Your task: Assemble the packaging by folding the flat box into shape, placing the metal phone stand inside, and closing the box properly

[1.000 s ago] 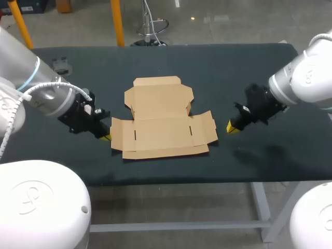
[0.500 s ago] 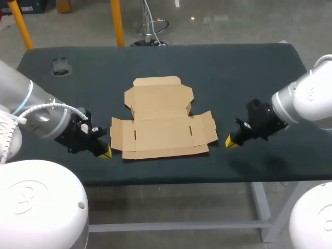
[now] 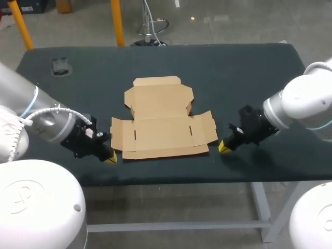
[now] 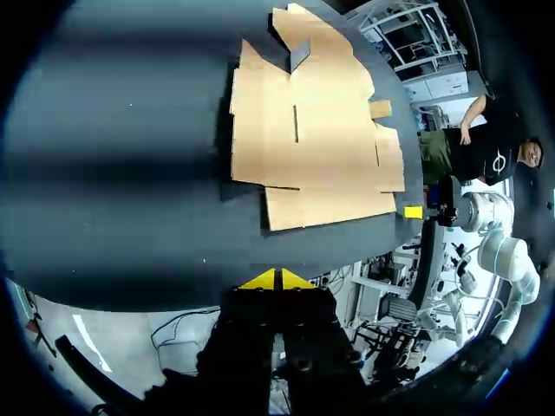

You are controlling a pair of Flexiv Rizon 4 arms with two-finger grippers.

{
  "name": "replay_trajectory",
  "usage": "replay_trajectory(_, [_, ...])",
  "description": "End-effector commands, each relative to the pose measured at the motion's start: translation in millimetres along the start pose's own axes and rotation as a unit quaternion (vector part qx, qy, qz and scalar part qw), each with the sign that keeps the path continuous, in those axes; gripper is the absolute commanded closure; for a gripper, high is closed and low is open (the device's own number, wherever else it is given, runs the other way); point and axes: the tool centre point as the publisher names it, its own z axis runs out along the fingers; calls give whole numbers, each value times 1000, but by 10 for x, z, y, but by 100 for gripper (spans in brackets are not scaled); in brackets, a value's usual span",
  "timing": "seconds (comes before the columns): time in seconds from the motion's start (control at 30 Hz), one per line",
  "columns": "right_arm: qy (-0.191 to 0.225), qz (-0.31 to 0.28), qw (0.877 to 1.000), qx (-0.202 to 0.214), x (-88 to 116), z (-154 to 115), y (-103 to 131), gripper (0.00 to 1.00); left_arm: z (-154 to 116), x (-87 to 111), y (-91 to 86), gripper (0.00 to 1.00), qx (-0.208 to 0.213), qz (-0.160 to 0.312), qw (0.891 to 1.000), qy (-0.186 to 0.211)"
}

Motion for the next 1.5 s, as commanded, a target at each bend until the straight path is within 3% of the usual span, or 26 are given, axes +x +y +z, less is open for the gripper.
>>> replay_trajectory(0.03, [10, 0, 1000, 8, -42, 51, 52, 100, 128, 41, -70, 100, -8, 1, 1000, -2])
replay_trajectory(0.83, [19, -7, 1000, 15, 5, 217, 82, 100, 241, -18, -74, 100, -25, -15, 1000, 12])
replay_trajectory(1.2, [17, -7, 1000, 12, 15, 232, 86, 100, 233, -206, -243, 100, -34, -30, 999, 7])
replay_trajectory(1.5, [18, -6, 1000, 13, 7, 256, 109, 100, 340, -241, -345, 100, -45, -36, 998, 10])
